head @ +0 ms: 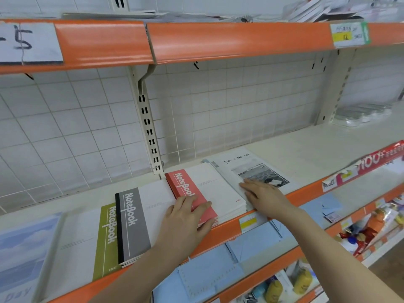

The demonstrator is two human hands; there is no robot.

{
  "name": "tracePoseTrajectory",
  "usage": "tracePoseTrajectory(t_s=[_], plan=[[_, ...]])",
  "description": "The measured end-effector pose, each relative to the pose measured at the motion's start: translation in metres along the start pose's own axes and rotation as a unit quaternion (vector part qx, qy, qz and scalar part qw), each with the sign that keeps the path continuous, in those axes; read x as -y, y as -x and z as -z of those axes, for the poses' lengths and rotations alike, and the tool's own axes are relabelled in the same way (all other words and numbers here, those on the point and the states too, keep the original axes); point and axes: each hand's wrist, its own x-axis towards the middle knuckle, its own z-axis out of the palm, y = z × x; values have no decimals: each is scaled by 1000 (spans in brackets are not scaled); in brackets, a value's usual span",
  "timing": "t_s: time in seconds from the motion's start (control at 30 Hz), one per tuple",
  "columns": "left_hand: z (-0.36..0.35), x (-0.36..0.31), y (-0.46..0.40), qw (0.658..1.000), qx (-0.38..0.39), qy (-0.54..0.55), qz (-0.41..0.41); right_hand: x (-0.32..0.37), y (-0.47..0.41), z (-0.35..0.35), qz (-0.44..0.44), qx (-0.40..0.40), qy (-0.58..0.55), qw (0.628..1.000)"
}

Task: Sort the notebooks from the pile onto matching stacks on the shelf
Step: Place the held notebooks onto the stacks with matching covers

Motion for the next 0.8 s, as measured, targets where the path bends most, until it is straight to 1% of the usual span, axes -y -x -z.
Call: tracePoseTrajectory(t_s=[0.1, 0.17, 0.23, 0.33, 0.4, 0.47, 0.63, 0.7, 0.8], plan=[[3, 0, -1, 1000, 20, 1, -7, 3, 2, 1, -6, 3, -10, 1000], [9, 0, -2, 999, 53, -1, -11, 5, 1, 6, -15, 11, -44, 999], [12, 1, -3, 998, 61, 2, -11, 11, 1, 13, -35, 3, -135, 990], [14, 0, -2, 998, 55, 31, -8, 33, 2, 21, -53, -42, -264, 962], [14, 0, -3, 996, 83, 42, -3, 47, 3, 19, -51, -36, -318, 946], [15, 1, -4, 996, 87, 31, -6, 57, 5, 13, -51, -23, -326, 944], [16, 2, -5, 994, 108, 19, -21, 66, 10, 5, -77, -76, -321, 941], [19, -2, -5, 994, 105, 22, -34, 68, 10, 6, -81, -74, -314, 943], [19, -2, -7, 993, 109, 29, -36, 71, 6, 8, -92, -61, -274, 955]])
